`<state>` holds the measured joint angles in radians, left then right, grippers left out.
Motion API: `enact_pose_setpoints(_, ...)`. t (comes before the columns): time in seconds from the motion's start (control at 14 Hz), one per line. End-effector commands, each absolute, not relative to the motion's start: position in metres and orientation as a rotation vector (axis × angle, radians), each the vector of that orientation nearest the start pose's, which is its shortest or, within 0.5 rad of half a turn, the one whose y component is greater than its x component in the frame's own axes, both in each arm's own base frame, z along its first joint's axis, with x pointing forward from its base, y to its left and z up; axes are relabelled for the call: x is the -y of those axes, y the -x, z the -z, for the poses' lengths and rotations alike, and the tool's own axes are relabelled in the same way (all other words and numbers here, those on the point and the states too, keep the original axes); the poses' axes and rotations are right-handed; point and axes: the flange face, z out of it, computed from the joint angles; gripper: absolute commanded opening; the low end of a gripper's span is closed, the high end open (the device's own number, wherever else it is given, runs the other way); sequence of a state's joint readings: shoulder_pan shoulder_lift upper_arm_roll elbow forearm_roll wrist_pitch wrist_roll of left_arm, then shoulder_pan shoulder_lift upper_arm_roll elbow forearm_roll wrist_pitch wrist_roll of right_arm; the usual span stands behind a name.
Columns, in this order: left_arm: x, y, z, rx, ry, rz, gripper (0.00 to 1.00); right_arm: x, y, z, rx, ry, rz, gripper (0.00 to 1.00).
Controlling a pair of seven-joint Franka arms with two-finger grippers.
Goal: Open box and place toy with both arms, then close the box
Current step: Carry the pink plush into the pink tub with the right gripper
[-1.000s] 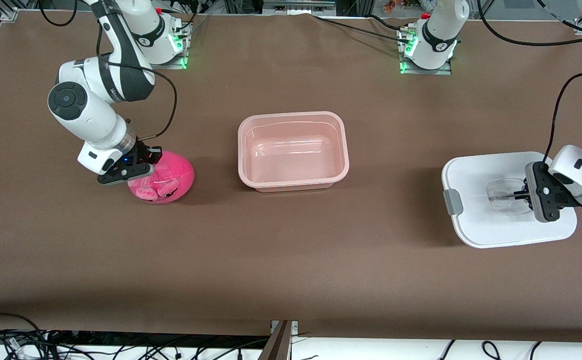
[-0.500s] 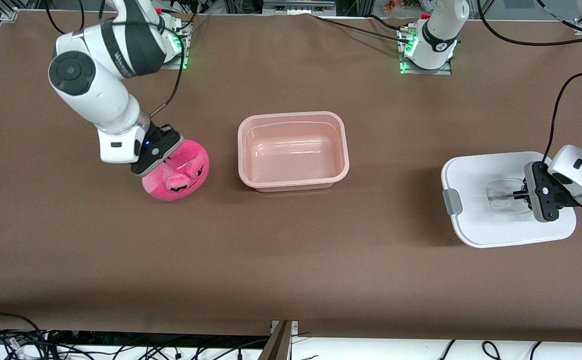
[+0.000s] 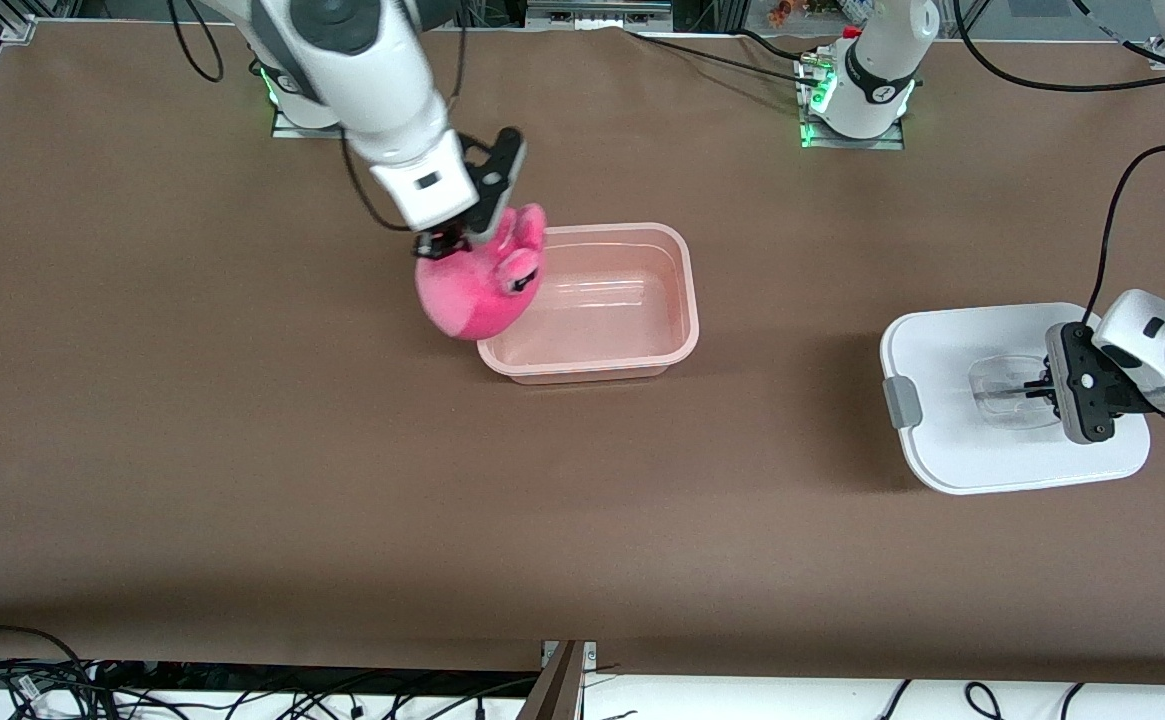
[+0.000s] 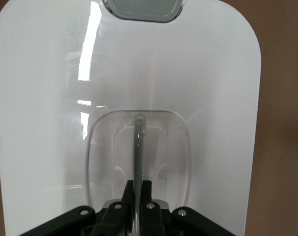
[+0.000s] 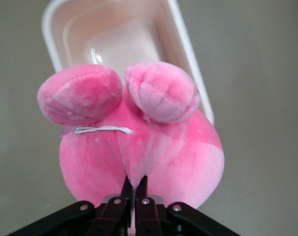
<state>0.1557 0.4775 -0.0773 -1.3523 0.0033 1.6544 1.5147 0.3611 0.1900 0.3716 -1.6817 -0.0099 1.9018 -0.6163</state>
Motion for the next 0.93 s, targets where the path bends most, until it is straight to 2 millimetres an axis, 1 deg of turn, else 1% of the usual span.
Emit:
enact_pose_setpoints(0.0, -0.062, -0.674, -0.448, -2.174, 2.451, -0.174, 0.00, -0.439, -0.472, -0.481, 2.023, 2.322, 0.040, 0.00)
enact_pose_setpoints(0.21, -0.062, -0.674, -0.447, -2.178, 2.452, -0.176, 0.00, -0.454, -0.475, -0.462, 2.081, 2.302, 0.013, 0.00)
enact_pose_setpoints(0.43, -0.062, -0.674, -0.447, -2.179, 2.449, -0.174, 0.00, -0.470, -0.480, -0.436, 2.135, 2.285, -0.022, 0.00)
enact_pose_setpoints(0.5, -0.063, -0.674, -0.448, -2.176, 2.450, -0.173, 0.00, -0.472, -0.486, -0.433, 2.135, 2.289, -0.012, 0.00)
enact_pose_setpoints(0.64, -0.063, -0.674, -0.447, -2.178, 2.451, -0.176, 0.00, -0.474, -0.492, -0.428, 2.129, 2.289, -0.011, 0.00)
enact_pose_setpoints(0.86, -0.063, -0.674, -0.447, -2.177, 2.451, -0.174, 0.00, -0.479, -0.492, -0.403, 2.127, 2.294, -0.057, 0.00)
